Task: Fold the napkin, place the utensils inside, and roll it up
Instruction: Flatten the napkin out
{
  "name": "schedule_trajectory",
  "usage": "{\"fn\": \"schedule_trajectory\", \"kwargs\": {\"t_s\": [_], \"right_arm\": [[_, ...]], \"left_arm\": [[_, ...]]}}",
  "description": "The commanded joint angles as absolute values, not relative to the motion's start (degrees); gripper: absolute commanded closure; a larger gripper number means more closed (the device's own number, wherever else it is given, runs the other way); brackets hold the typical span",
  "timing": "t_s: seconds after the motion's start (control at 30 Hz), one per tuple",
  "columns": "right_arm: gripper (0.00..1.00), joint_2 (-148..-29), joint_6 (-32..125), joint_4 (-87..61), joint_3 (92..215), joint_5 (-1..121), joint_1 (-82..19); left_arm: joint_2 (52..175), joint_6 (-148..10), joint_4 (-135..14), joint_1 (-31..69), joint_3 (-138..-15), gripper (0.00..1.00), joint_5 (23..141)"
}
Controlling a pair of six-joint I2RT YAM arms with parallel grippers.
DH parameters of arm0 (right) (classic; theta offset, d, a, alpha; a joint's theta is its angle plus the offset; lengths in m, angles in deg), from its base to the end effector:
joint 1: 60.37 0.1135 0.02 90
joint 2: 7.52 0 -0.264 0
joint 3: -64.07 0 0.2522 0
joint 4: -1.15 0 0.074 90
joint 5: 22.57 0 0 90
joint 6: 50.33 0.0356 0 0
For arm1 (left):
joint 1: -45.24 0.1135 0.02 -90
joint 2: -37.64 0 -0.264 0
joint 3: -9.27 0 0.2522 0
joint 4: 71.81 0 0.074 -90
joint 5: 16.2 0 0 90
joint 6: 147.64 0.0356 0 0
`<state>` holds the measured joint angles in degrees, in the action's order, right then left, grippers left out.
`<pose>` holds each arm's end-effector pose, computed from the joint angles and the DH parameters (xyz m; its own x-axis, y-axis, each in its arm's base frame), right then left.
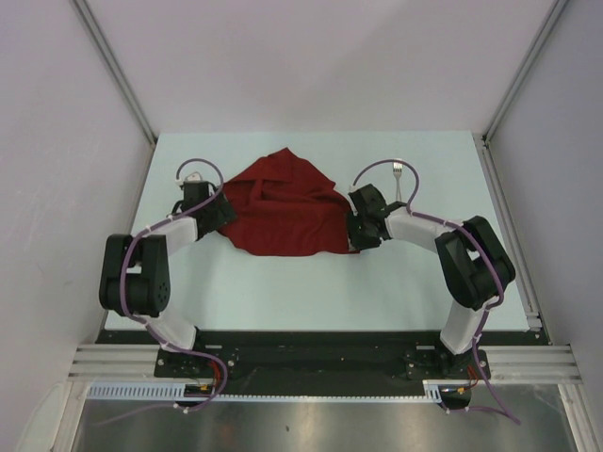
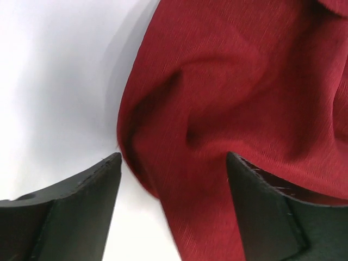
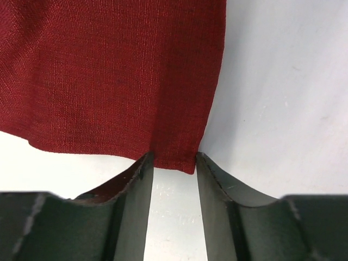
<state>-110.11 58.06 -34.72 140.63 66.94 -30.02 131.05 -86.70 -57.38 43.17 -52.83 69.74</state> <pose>0.3069 0.1800 0.1638 -0.8829 -0.1514 -0.4446 -0.2426 0.9575 0.1558 0.3275 -0.0093 0.1675 -0.6191 -0.4624 -0.6347 -0.3593 0.8855 -0.2947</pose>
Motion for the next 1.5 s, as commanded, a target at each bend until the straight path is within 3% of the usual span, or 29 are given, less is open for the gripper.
{"fn": "schedule_trajectory", "kwargs": {"t_s": [0.0, 0.3, 0.37, 0.43, 0.53, 0.6, 0.83, 1.0, 1.1, 1.2, 1.23, 1.3, 1.47], "right_arm": [[0.56, -109.0, 58.3, -37.2, 141.3, 67.2, -29.3], [0.56, -111.1, 58.3, -38.1, 142.4, 67.3, -28.8], [0.63, -111.5, 58.5, -38.5, 142.4, 67.4, -28.8], [0.78, -111.6, 58.3, -38.9, 142.3, 67.4, -28.6], [0.98, -111.0, 57.9, -38.9, 142.2, 69.0, -28.2], [1.0, -110.5, 57.3, -39.0, 142.3, 69.0, -28.2], [1.0, -108.4, 56.0, -41.0, 143.3, 73.7, -28.2], [1.0, -107.3, 55.8, -41.9, 142.2, 76.0, -28.9], [1.0, -106.9, 55.8, -42.1, 141.4, 77.5, -29.9], [1.0, -106.1, 55.7, -42.5, 141.1, 77.8, -30.6], [1.0, -106.0, 55.7, -42.4, 141.1, 77.8, -30.7], [1.0, -105.9, 55.8, -42.5, 141.4, 77.7, -30.7], [1.0, -106.7, 55.3, -42.3, 142.0, 77.5, -31.5]], "left_arm": [[134.1, -86.8, -60.1, 43.7, -57.2, 0.21, 70.7], [139.0, -86.6, -58.4, 44.1, -61.8, 0.46, 74.7], [139.7, -86.6, -58.5, 44.1, -61.9, 0.57, 75.6], [139.7, -86.4, -58.4, 44.1, -61.5, 0.74, 75.7], [136.9, -85.3, -56.7, 44.1, -61.0, 0.89, 74.0], [133.0, -84.4, -54.7, 43.9, -61.3, 0.9, 72.1], [120.8, -79.7, -41.8, 38.8, -66.3, 0.87, 60.5], [121.3, -75.9, -31.4, 36.4, -71.7, 0.82, 52.6], [125.4, -74.6, -28.8, 35.7, -74.3, 0.74, 47.8], [126.3, -75.0, -30.7, 35.7, -73.8, 0.43, 48.4], [125.1, -75.3, -32.5, 35.8, -73.1, 0.38, 48.5], [123.1, -76.4, -34.7, 35.8, -69.5, 0.31, 48.4], [111.1, -81.2, -43.7, 37.3, -54.3, 0.29, 50.8]]}}
